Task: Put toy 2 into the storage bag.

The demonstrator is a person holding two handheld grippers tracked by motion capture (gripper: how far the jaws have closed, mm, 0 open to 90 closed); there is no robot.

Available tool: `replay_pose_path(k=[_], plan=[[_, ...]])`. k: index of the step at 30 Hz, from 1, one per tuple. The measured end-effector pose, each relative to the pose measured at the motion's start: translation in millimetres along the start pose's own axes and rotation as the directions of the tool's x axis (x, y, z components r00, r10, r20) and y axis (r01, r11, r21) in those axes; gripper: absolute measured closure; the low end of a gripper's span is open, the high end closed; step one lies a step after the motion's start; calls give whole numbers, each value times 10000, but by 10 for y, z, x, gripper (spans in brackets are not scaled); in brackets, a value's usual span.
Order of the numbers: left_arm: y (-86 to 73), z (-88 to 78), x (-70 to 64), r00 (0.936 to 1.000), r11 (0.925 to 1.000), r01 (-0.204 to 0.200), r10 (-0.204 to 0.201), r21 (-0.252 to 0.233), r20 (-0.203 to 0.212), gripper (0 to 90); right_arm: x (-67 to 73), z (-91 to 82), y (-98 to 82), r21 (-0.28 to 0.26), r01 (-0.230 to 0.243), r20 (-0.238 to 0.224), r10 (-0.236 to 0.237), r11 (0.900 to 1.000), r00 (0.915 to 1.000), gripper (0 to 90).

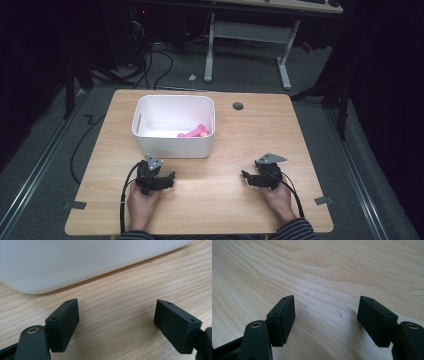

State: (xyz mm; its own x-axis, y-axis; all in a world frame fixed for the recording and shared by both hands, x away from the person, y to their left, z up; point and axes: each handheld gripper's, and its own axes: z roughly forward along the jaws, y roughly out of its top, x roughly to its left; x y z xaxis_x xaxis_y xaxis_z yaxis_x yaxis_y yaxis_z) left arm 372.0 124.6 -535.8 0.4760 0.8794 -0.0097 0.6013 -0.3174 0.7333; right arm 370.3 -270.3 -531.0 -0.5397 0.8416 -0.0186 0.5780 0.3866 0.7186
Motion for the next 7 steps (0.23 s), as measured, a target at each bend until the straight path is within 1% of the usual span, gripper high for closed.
replay_pose_path(k=[7], plan=[[-3, -3, -3, 10000, 10000, 10, -10, -14, 36, 209, 3, -4, -4, 32, -14, -3, 14, 10000, 10000, 284]])
